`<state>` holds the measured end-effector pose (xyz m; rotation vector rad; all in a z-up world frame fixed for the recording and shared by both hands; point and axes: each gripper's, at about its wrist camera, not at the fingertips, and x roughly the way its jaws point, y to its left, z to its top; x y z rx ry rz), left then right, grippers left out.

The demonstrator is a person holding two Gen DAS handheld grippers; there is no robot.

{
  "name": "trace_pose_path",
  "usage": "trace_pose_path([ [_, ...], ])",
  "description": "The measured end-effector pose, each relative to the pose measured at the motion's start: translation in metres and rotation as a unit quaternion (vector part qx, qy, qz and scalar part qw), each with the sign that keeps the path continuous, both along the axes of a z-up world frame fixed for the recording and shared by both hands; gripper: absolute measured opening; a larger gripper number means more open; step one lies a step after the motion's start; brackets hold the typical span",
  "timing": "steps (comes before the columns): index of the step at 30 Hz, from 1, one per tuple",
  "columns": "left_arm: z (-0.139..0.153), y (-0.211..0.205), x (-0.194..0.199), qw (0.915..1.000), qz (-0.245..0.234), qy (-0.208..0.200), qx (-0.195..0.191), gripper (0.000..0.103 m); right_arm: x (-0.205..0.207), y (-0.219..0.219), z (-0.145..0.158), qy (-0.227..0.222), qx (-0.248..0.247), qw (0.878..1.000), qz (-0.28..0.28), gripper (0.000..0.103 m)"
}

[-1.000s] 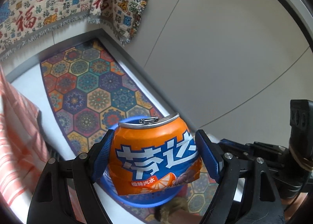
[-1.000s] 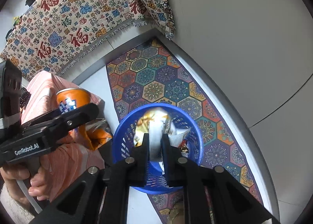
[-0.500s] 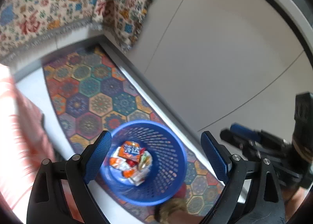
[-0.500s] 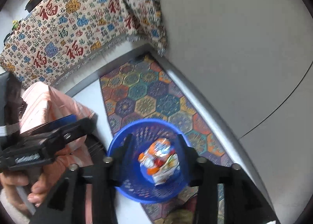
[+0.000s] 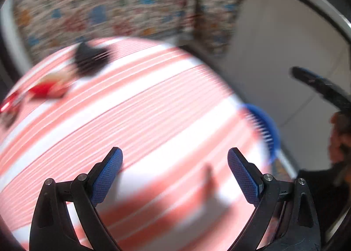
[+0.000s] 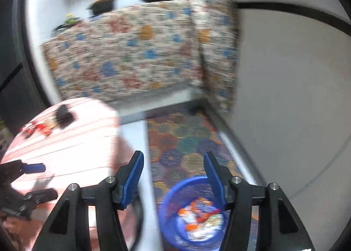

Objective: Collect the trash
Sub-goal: 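Return both tools to the table above the remaining trash, then grasp the crushed red can with the left gripper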

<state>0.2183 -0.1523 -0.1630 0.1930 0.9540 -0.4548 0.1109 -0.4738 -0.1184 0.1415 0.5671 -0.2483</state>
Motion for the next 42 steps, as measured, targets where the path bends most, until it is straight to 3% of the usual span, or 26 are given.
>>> trace_pose_path([
  [3,-0.013,0.054,0.008,0.9983,0.052,0.003,0.027,0.097,0.017,0.050,-0.008,0.015,0.006,0.998,0.059,0.058],
  [7,-0.025,0.113,0.024,0.9932,0.114,0.006,0.027,0.097,0.047,0.129,-0.022,0.062,-0.006,0.987,0.146,0.058],
  [16,-0.030,0.172,0.042,0.9892,0.144,-0.014,0.027,0.103,0.118,0.228,-0.057,0.142,-0.035,0.970,0.195,0.058],
  [19,-0.031,0.184,0.047,0.9897,0.139,-0.022,0.023,0.103,0.128,0.239,-0.066,0.137,-0.061,0.971,0.187,0.064],
  [23,-0.032,0.198,0.066,0.9888,0.146,-0.024,0.020,0.103,0.133,0.235,-0.068,0.127,-0.052,0.975,0.175,0.072],
  [30,-0.029,0.221,0.102,0.9824,0.184,-0.024,0.021,0.102,0.136,0.239,-0.068,0.128,-0.054,0.975,0.174,0.072],
  [32,-0.019,0.235,0.116,0.9786,0.203,-0.035,0.001,0.102,0.135,0.238,-0.068,0.128,-0.055,0.975,0.174,0.072],
  [37,0.013,0.265,0.167,0.9681,0.229,-0.039,-0.095,0.102,0.135,0.239,-0.068,0.128,-0.056,0.975,0.173,0.072],
  [42,-0.001,0.262,0.209,0.9673,0.230,-0.002,-0.107,0.099,0.135,0.239,-0.068,0.128,-0.056,0.975,0.173,0.073],
])
